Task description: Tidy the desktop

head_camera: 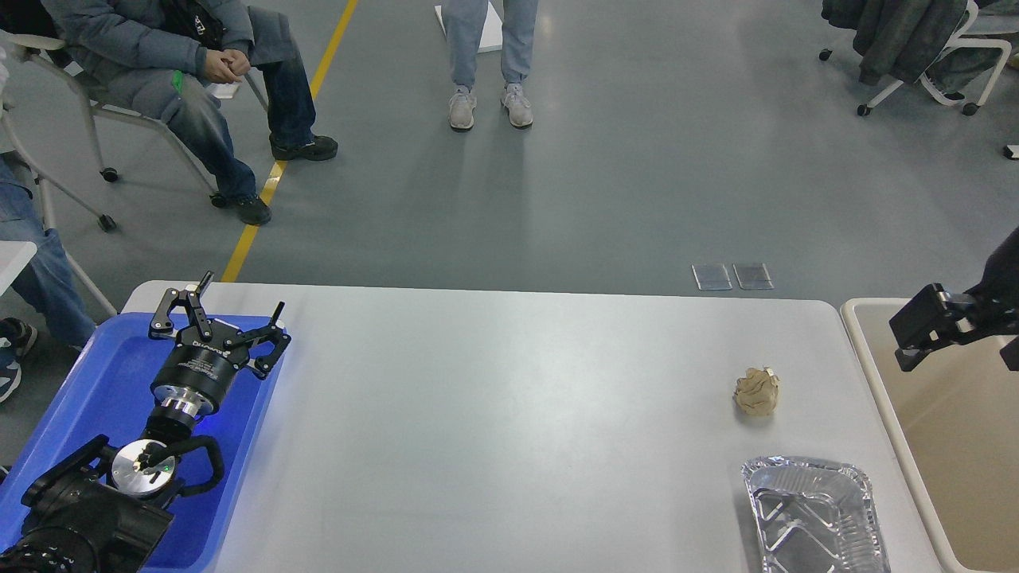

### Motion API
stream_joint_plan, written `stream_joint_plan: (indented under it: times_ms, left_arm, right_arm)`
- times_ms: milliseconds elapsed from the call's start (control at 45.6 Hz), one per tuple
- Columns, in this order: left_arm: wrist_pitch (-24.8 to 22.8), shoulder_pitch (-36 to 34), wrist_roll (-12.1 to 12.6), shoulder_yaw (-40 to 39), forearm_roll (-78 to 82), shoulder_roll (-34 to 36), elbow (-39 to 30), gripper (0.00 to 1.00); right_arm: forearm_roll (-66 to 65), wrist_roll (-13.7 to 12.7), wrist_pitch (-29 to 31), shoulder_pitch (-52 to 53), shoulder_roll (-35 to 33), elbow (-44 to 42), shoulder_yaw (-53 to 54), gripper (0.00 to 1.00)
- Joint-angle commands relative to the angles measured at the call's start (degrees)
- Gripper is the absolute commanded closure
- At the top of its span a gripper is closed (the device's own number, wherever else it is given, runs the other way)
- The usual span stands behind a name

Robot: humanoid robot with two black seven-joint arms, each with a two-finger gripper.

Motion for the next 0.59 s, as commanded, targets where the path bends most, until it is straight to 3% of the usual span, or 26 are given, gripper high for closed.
stream_joint_plan:
  times_ms: [0, 571]
  left_arm:
    - [0.00, 0.00, -0.02, 0.07, 0.00, 0.09, 0.00, 0.00]
    - [0.00, 0.00, -0.11, -0.01, 0.00, 0.00, 0.00, 0.00]
  right_arm:
    - [-0.01, 0.00, 0.00, 0.04, -0.01, 0.10, -0.03, 0.00]
    - [-0.01, 0.00, 0.00, -0.48, -0.19, 0.01, 1.02, 0.00]
